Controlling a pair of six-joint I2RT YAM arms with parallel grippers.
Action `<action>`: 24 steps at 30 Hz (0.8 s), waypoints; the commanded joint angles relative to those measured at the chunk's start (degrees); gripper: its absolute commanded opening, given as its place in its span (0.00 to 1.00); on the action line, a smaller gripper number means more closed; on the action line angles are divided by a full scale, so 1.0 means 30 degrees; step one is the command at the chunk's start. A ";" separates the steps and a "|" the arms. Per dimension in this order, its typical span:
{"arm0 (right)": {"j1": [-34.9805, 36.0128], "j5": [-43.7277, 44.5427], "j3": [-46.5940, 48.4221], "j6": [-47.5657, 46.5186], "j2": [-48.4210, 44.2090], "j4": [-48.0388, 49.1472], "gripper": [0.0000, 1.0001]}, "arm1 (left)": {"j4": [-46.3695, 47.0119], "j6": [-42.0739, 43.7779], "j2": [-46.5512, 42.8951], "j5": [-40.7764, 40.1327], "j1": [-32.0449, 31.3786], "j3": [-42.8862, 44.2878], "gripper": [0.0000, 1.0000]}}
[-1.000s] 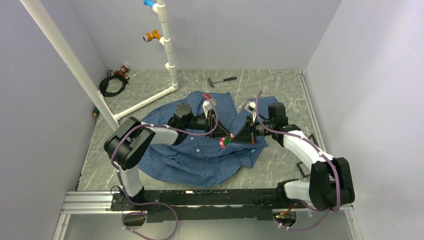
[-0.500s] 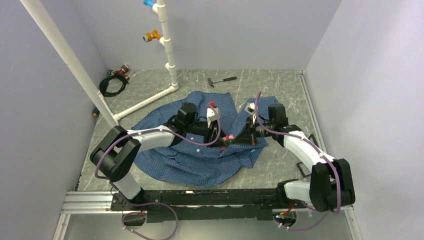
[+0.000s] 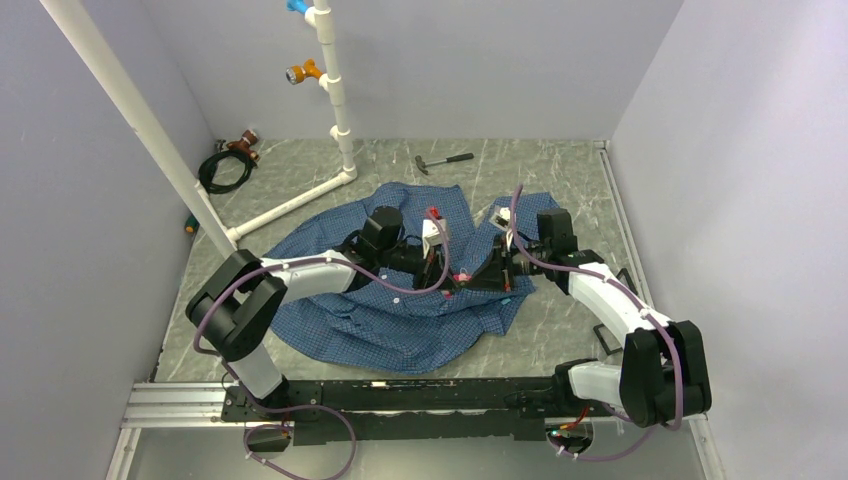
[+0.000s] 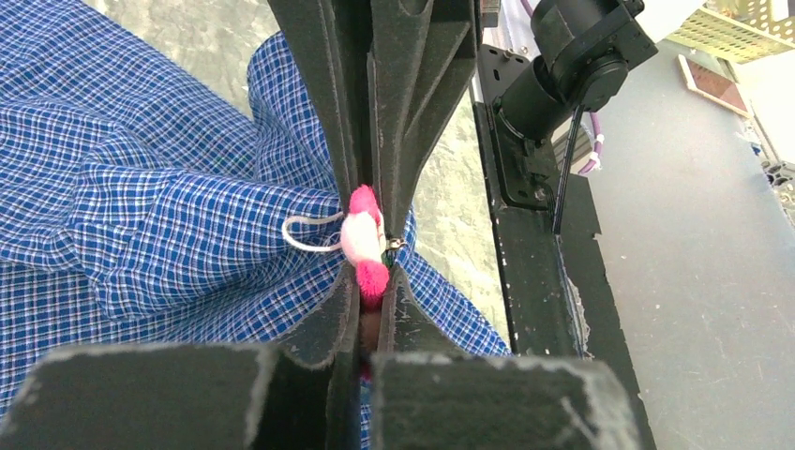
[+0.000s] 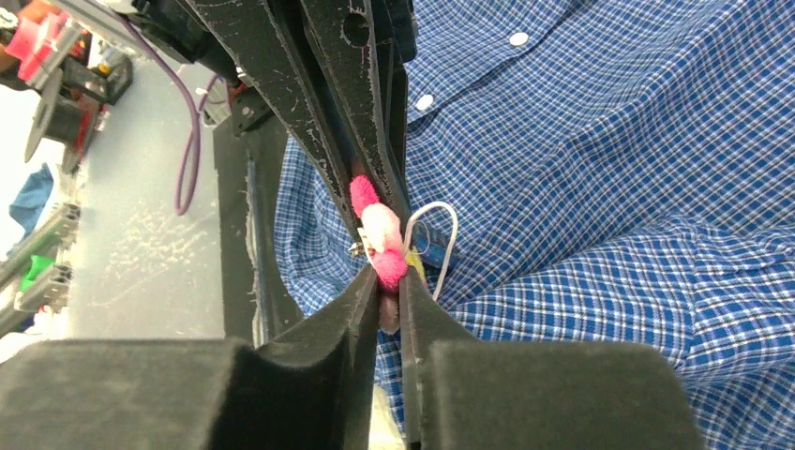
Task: Remove the brooch from the garment
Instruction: Remove the brooch from the clothes.
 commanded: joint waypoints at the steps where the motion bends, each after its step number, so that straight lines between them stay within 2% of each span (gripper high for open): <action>1: -0.0071 -0.0646 0.0431 -0.0400 -0.0460 0.0236 0.25 | 0.2151 -0.0699 0.0099 0.1080 0.0177 -0.0027 0.00; 3: -0.0071 -0.0471 0.0346 -0.0664 -0.0458 0.0166 0.34 | 0.3567 -0.2123 0.0247 0.1931 0.0438 -0.0279 0.00; 7: -0.0073 -0.0589 0.0212 -0.1107 -0.0174 0.0136 0.38 | 0.7266 -0.4876 0.0584 0.3290 0.0703 -0.0813 0.00; 11: -0.0071 -0.0994 -0.0042 -0.0234 -0.0303 0.1622 0.40 | 1.0000 -0.7264 0.1048 0.3970 0.0708 -0.0931 0.00; 18: 0.0338 -0.1598 -0.0399 0.1443 -0.0452 0.3259 0.38 | 1.3399 -1.0175 0.1900 0.4431 0.0711 -0.0804 0.00; 21: 0.0310 -0.1571 -0.0177 0.1108 -0.0485 0.2900 0.26 | 1.4241 -1.0940 0.2308 0.4686 0.0737 -0.0800 0.00; 24: 0.0309 -0.1663 -0.0171 0.1314 -0.0473 0.3189 0.23 | 1.3297 -1.0323 0.2287 0.4560 0.0706 -0.0760 0.00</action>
